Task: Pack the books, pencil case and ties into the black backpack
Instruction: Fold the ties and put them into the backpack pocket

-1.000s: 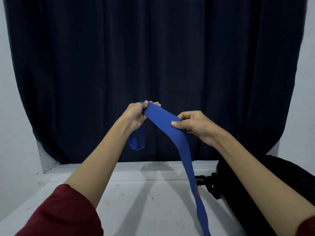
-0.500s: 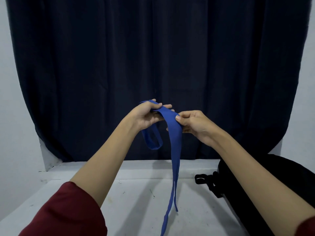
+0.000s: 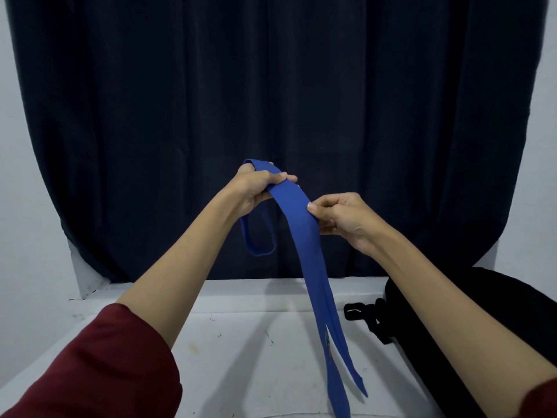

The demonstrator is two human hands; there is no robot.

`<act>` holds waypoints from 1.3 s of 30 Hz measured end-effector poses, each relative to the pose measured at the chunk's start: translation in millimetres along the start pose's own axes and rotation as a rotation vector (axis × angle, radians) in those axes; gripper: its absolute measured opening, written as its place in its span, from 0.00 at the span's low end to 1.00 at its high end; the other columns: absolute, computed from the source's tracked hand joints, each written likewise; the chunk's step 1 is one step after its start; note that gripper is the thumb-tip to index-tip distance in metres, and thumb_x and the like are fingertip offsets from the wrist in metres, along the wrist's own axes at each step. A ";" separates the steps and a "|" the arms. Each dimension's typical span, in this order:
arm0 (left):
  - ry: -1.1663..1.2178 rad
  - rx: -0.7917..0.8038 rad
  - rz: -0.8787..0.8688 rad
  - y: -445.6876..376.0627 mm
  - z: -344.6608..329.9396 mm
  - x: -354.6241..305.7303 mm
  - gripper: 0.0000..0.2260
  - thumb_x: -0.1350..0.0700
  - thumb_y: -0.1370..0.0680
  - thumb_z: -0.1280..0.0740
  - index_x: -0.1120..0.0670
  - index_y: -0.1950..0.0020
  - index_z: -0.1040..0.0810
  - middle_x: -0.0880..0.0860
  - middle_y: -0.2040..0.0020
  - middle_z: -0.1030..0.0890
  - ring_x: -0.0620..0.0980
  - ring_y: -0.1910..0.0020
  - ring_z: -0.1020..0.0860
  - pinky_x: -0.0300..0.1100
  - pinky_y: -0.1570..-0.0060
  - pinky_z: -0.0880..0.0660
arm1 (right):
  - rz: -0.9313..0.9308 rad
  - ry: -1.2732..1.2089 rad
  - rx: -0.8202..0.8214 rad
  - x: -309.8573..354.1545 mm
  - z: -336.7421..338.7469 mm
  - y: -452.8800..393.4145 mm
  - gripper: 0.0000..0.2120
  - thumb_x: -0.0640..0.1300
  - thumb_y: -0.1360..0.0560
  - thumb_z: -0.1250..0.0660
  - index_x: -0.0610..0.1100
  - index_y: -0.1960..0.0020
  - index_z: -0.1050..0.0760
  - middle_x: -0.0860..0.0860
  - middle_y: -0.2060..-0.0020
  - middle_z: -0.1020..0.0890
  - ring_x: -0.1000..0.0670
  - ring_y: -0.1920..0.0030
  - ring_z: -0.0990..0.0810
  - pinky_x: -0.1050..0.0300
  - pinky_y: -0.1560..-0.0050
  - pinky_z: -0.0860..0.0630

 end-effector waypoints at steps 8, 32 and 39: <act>0.304 0.336 0.287 22.1 -24.4 25.3 0.31 0.38 0.23 0.41 0.64 0.35 0.27 0.62 0.37 0.23 0.60 0.38 0.25 0.55 0.35 0.31 | 0.108 -0.073 -0.256 16.2 2.8 -4.3 0.07 0.39 0.25 0.31 0.41 0.61 0.21 0.49 0.66 0.19 0.52 0.65 0.20 0.59 0.64 0.21; -0.077 0.224 0.064 10.6 -40.7 25.1 0.11 0.50 0.21 0.36 0.56 0.47 0.20 0.54 0.52 0.18 0.49 0.54 0.19 0.41 0.54 0.21 | 0.053 0.282 -0.254 18.8 23.2 -6.4 0.11 0.46 0.21 0.36 0.40 0.59 0.28 0.49 0.68 0.23 0.53 0.70 0.25 0.63 0.70 0.30; -0.109 0.202 0.067 10.1 -38.3 23.3 0.12 0.54 0.19 0.38 0.58 0.41 0.22 0.55 0.47 0.18 0.49 0.52 0.19 0.42 0.53 0.20 | 0.010 0.301 -0.105 12.9 22.2 -2.2 0.04 0.40 0.25 0.31 0.40 0.57 0.24 0.51 0.68 0.22 0.60 0.76 0.25 0.66 0.71 0.27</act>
Point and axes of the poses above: each hand's wrist, its own y-axis away from the middle knuckle, its own z-axis out of the back of the hand, x = y × z, the point moved 3 cm from there along -y, towards the middle knuckle
